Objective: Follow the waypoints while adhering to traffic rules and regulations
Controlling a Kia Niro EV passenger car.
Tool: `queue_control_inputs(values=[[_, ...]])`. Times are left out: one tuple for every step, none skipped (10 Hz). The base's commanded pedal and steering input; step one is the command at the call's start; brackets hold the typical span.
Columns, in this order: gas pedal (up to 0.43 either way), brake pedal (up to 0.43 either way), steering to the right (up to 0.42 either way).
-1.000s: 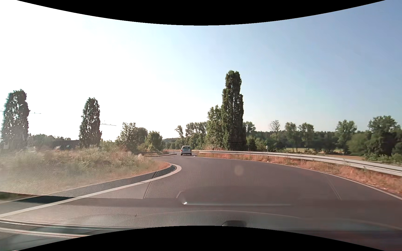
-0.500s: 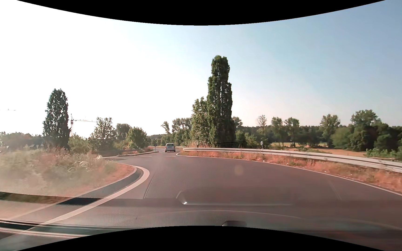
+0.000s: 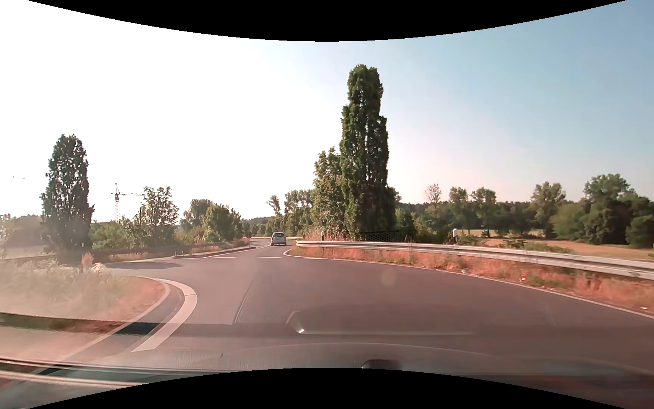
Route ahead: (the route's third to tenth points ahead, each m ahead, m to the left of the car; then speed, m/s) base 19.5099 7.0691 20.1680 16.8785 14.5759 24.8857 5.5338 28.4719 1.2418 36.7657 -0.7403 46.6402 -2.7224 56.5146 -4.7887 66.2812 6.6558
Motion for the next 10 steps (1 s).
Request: queue_control_inputs(values=[[0.000, 0.146, -0.110], [0.000, 0.134, -0.130], [0.000, 0.122, -0.148], [0.000, 0.098, -0.170], [0.000, 0.079, -0.194], [0.000, 0.049, -0.212], [0.000, 0.012, -0.228], [0.000, 0.000, -0.244], [0.000, 0.000, -0.256], [0.000, 0.000, -0.268]])
